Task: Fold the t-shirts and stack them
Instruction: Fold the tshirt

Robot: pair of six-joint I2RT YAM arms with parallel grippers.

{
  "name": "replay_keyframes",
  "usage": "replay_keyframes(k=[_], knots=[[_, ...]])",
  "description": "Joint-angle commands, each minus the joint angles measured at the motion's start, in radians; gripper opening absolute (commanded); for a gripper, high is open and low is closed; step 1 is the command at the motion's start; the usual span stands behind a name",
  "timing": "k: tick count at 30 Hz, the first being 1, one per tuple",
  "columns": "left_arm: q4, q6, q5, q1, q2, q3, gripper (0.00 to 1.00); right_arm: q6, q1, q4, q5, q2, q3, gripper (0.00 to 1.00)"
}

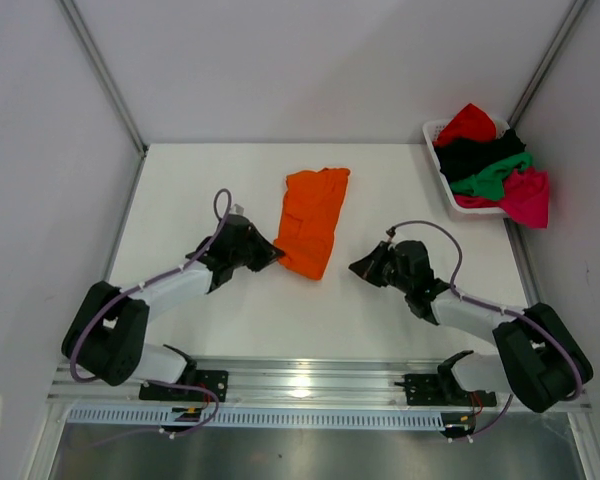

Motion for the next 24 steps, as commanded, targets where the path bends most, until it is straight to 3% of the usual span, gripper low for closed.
replay_keyframes(k=[1,4,9,11,15,20,24], knots=[[-0.030,0.051,0.022,0.025,0.060,0.120,0.01,-0.051,-0.041,0.028,-0.054,0.070,0.112,0.00],[-0.061,0.061,0.039,0.026,0.092,0.186,0.01,-0.049,-0.046,0.046,-0.072,0.117,0.154,0.00],[-0.047,0.054,0.042,0.026,0.096,0.163,0.01,0.009,-0.048,0.063,-0.103,0.151,0.174,0.00],[-0.047,0.057,0.042,0.026,0.097,0.162,0.01,0.032,-0.046,0.101,-0.135,0.151,0.163,0.09],[-0.046,0.057,0.045,0.026,0.100,0.165,0.01,0.106,-0.035,0.200,-0.161,0.099,0.079,0.37],[-0.047,0.061,0.047,0.026,0.102,0.166,0.01,0.237,-0.014,0.310,-0.206,0.042,-0.012,0.47],[-0.047,0.059,0.042,0.026,0.103,0.166,0.01,0.379,0.066,0.430,-0.128,0.027,-0.111,0.52]])
